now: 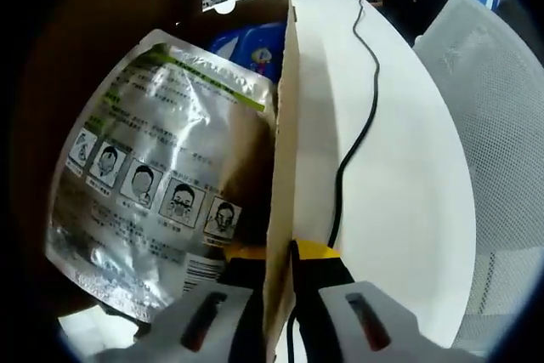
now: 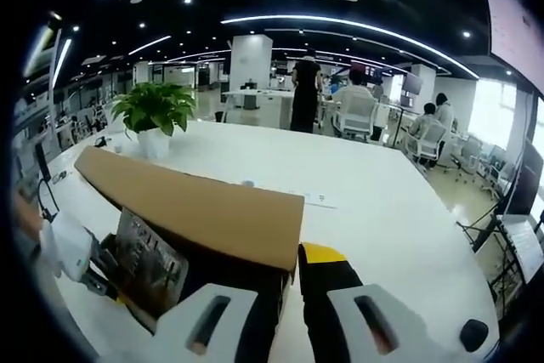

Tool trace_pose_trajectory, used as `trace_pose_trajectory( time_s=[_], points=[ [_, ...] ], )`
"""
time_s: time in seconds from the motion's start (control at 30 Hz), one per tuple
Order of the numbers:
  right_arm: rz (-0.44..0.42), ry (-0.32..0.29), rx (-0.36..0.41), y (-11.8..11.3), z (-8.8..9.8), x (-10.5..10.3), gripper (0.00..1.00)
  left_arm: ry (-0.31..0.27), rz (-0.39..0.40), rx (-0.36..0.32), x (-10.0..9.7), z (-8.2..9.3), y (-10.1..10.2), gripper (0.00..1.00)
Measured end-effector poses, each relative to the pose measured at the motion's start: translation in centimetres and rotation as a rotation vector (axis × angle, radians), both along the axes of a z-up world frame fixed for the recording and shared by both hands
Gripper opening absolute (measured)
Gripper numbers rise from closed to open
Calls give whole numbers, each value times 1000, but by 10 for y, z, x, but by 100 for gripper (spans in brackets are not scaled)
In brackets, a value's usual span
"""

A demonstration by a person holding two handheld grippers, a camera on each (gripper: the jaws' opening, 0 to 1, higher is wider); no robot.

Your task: Operate the shoe box by opening the lid, removing the specified soft item, and placing it in the target area until the item is outside and the box remains undamaged.

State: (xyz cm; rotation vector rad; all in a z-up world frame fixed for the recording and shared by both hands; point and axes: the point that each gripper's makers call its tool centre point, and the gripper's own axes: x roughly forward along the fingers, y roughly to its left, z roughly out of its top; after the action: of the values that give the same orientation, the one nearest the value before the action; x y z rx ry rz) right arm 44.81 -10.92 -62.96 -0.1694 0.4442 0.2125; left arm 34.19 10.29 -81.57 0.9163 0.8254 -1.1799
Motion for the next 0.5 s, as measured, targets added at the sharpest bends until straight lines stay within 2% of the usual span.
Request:
trace_pose_trajectory(
  time_s=[0.07, 0.3, 0.5],
  points=[
    [1, -11, -21, 0, 1, 1, 3, -1, 3, 1, 0, 0, 0, 4],
    [-4, -24, -10, 0, 8, 9, 4, 20, 28, -4, 1, 0, 0, 4],
    [-3, -7, 10, -1, 7, 11, 3, 30, 40, -8, 0, 0, 0, 4]
  ],
)
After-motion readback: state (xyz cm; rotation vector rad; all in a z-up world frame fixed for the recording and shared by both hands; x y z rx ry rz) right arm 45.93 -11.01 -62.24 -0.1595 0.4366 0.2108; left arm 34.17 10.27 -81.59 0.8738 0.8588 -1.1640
